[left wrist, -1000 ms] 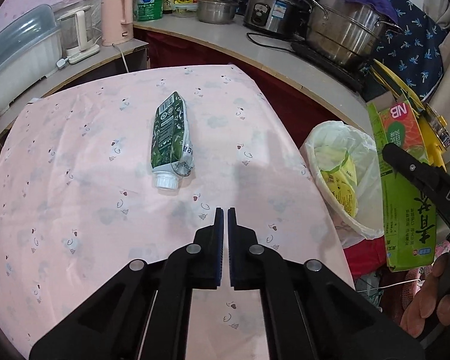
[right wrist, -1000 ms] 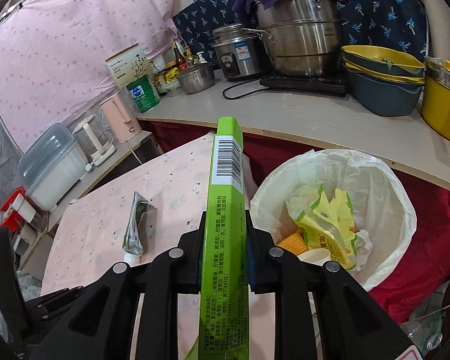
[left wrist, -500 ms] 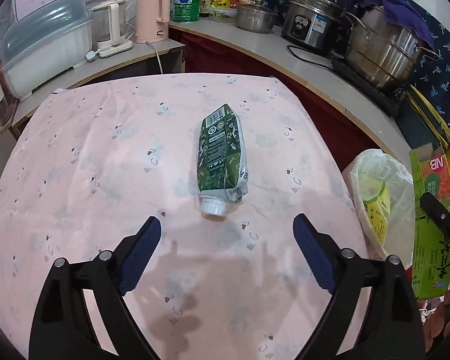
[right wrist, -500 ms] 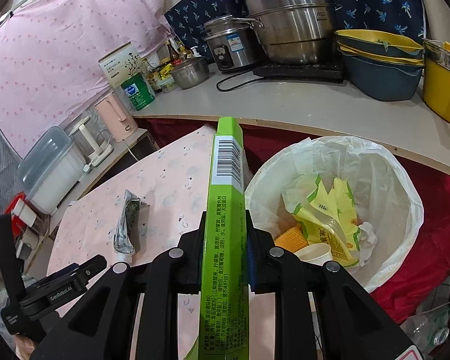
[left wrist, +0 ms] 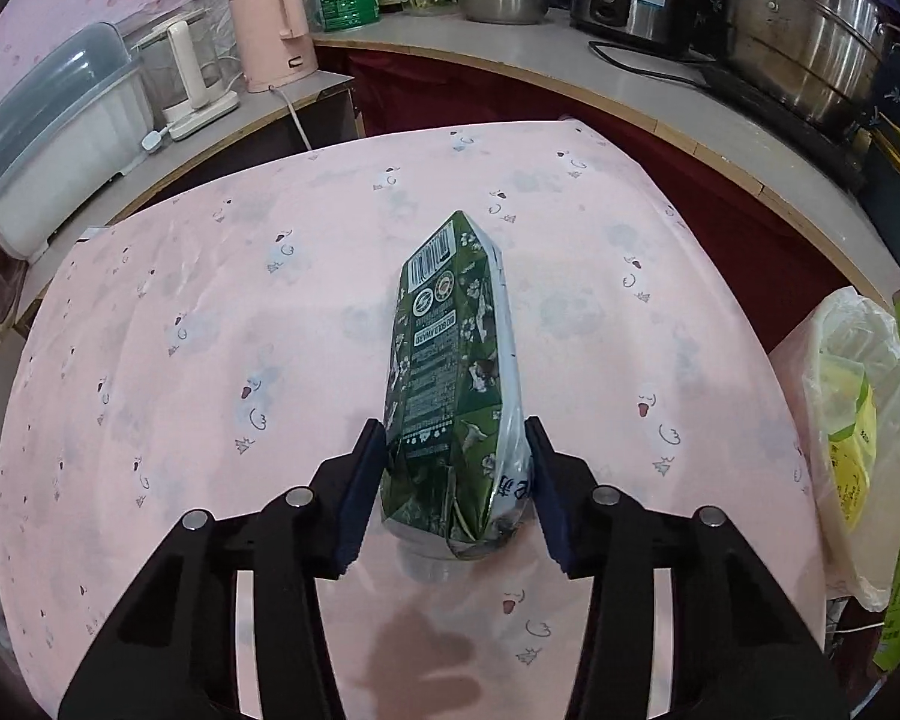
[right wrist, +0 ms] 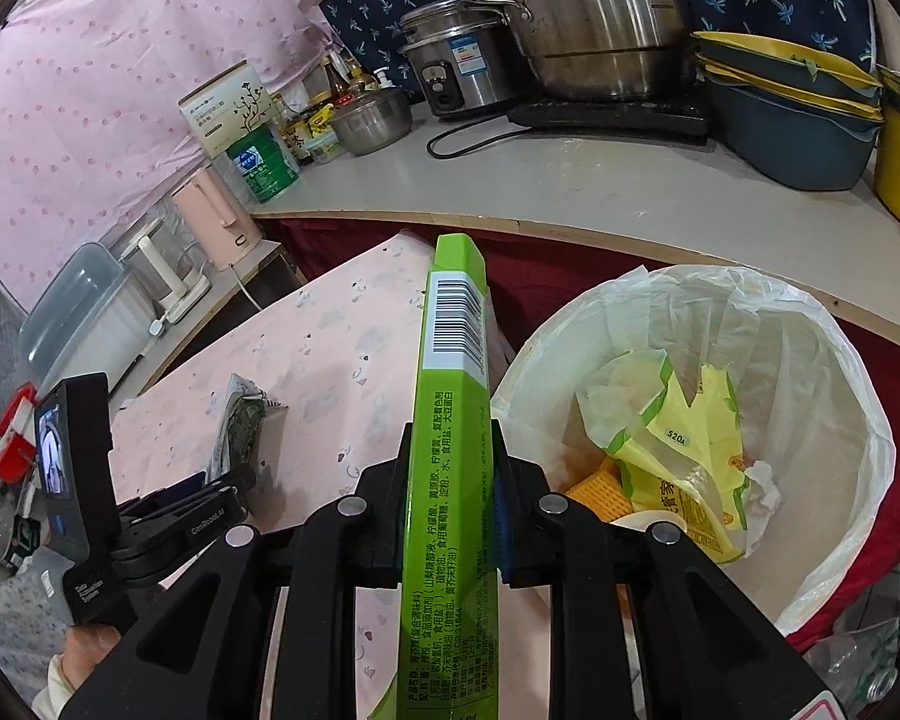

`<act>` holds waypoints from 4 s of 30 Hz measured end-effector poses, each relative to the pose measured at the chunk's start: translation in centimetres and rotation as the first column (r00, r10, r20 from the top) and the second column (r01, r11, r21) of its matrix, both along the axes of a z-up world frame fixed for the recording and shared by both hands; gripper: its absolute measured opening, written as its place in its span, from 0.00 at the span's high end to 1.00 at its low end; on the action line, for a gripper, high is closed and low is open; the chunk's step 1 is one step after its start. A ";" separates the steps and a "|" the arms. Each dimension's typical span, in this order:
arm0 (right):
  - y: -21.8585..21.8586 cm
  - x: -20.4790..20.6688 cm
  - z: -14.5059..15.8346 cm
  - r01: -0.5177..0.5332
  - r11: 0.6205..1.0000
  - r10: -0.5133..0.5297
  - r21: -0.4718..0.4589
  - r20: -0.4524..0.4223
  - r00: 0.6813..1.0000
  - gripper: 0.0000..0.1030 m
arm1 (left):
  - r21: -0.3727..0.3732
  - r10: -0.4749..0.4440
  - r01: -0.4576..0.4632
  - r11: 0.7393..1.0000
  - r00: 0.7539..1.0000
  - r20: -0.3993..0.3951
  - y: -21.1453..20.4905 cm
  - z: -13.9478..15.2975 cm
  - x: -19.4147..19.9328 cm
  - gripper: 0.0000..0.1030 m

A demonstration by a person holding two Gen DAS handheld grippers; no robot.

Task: Collect trash

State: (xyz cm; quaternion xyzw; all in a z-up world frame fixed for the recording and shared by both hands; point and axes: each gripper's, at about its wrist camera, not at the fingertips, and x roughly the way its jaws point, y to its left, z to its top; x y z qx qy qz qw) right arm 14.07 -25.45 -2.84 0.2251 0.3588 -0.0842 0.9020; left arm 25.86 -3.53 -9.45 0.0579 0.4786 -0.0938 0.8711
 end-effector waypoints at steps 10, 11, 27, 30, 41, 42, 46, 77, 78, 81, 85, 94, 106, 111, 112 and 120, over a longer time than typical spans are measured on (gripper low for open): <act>0.6 -0.1 0.8 -0.021 1.000 0.021 0.001 0.020 1.000 0.81 | -0.055 -0.017 0.019 0.998 0.999 0.030 -0.2 2.7 -2.1 0.77; 0.6 -0.3 1.0 -0.021 1.000 0.021 0.000 0.024 0.999 0.81 | -0.058 -0.023 0.026 0.998 0.999 0.036 -0.5 3.1 -2.5 0.77; -2.7 -5.5 3.6 0.052 0.999 -0.051 -0.007 0.088 0.995 0.81 | -0.102 -0.186 0.196 0.975 0.977 0.102 -7.4 7.6 -9.2 0.77; -3.9 -6.6 3.7 0.078 0.997 -0.077 -0.004 0.095 0.992 0.81 | -0.101 -0.222 0.233 0.967 0.969 0.110 -9.2 8.1 -10.3 0.76; -9.1 -10.0 3.2 0.190 0.982 -0.190 0.010 0.097 0.977 0.81 | -0.115 -0.352 0.363 0.925 0.930 0.104 -15.8 8.6 -12.1 0.76; -9.5 -10.2 3.1 0.199 0.980 -0.199 0.010 0.096 0.975 0.81 | -0.117 -0.366 0.376 0.919 0.925 0.101 -16.5 8.5 -12.1 0.76; -11.3 -10.9 2.7 0.235 0.972 -0.235 0.011 0.085 0.968 0.81 | -0.128 -0.403 0.411 0.903 0.912 0.081 -19.1 7.8 -12.0 0.76; -10.4 -5.2 2.7 0.174 0.983 -0.169 -0.054 0.082 0.982 0.68 | -0.084 -0.274 0.287 0.954 0.951 0.141 -15.3 6.9 -9.3 0.38; -10.3 -5.2 2.8 0.173 0.984 -0.168 -0.054 0.084 0.982 0.68 | -0.085 -0.269 0.282 0.956 0.953 0.140 -15.2 6.9 -9.3 0.35; -9.9 -5.5 3.2 0.164 0.985 -0.158 -0.057 0.085 0.984 0.68 | -0.085 -0.258 0.273 0.958 0.954 0.152 -14.8 7.2 -9.6 0.30; -9.1 -6.1 3.7 0.152 0.986 -0.146 -0.062 0.087 0.985 0.61 | -0.086 -0.258 0.274 0.958 0.953 0.162 -14.4 7.6 -10.1 0.29; -7.8 -7.7 4.5 0.141 0.987 -0.134 -0.074 0.091 0.987 0.54 | -0.081 -0.249 0.268 0.960 0.950 0.190 -13.1 8.7 -11.6 0.27; -5.6 -9.7 5.8 0.122 0.984 -0.109 -0.129 0.101 0.989 0.38 | -0.071 -0.237 0.258 0.963 0.945 0.224 -11.4 9.8 -13.5 0.16; -4.8 -10.4 5.9 0.120 0.980 -0.105 -0.160 0.097 0.990 0.28 | -0.053 -0.234 0.253 0.966 0.943 0.235 -10.7 9.9 -14.4 0.15; -4.7 -10.5 5.9 0.119 0.979 -0.104 -0.163 0.097 0.990 0.25 | -0.050 -0.234 0.252 0.966 0.943 0.236 -10.6 9.9 -14.5 0.14; -4.3 -11.5 5.7 0.114 0.976 -0.100 -0.187 0.083 0.992 0.19 | -0.036 -0.231 0.246 0.969 0.944 0.236 -9.9 9.7 -15.3 0.11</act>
